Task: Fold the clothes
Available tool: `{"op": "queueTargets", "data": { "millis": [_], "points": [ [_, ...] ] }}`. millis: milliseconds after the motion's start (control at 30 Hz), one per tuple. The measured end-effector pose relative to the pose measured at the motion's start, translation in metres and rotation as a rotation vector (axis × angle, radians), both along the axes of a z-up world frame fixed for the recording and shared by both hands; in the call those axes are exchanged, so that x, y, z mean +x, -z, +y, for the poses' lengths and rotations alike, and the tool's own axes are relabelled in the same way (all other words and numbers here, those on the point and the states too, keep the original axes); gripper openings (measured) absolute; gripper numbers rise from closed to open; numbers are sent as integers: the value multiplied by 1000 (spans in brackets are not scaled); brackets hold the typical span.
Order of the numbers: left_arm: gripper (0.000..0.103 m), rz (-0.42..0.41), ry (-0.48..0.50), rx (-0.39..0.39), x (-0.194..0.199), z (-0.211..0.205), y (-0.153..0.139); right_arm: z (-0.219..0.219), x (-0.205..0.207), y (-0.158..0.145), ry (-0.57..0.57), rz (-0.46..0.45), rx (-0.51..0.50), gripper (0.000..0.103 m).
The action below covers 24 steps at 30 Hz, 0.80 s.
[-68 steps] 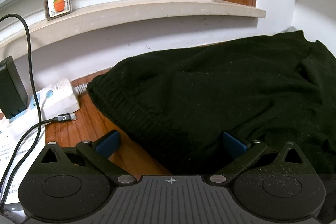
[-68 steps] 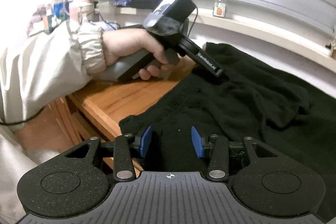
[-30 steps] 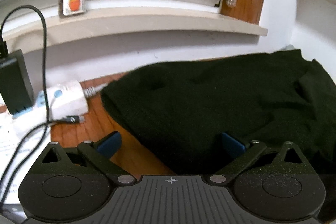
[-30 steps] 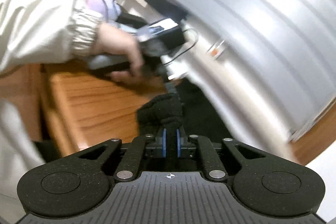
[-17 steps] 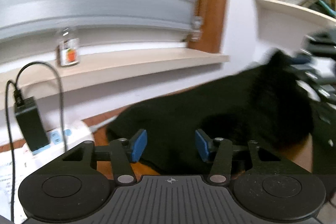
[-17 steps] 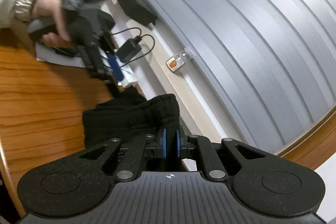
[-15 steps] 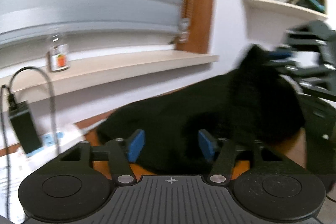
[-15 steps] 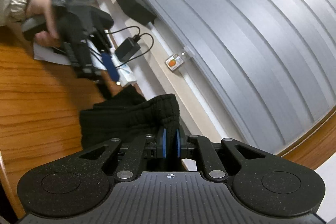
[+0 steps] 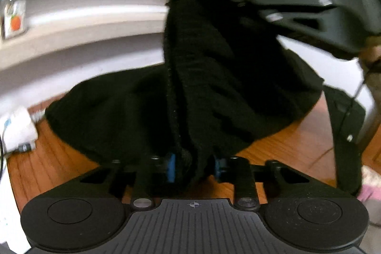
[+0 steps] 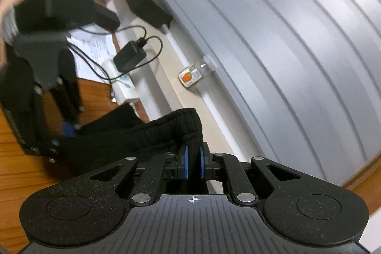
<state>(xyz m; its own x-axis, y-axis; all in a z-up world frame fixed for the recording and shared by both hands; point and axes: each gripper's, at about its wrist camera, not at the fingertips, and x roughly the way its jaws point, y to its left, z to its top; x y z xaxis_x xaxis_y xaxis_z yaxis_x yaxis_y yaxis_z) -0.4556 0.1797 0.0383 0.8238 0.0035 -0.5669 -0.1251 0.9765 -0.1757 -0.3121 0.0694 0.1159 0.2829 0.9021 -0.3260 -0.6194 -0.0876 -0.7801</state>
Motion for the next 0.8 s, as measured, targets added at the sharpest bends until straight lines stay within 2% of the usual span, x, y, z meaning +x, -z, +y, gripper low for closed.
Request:
{"op": "queueTargets", "data": {
  "millis": [100,267,467,600,700,800],
  "points": [
    [21,2,-25,-38,-5,11,-4,37,11,13,-27,-25,-21,10],
    [20,3,-95,-42,-13,24,-13,88,22,30,-67,-18,-59,10],
    [20,8,-142,-66,-29,32,-14,115,21,37,-189,34,-53,10],
    [20,38,-191,-106,-38,39,-1,134,8,52,-257,20,-58,11],
    [20,39,-213,-138,-48,44,5,153,1,69,-262,20,-109,12],
    [21,34,-233,-163,-49,45,5,163,5,79,-229,53,-136,21]
  ]
}}
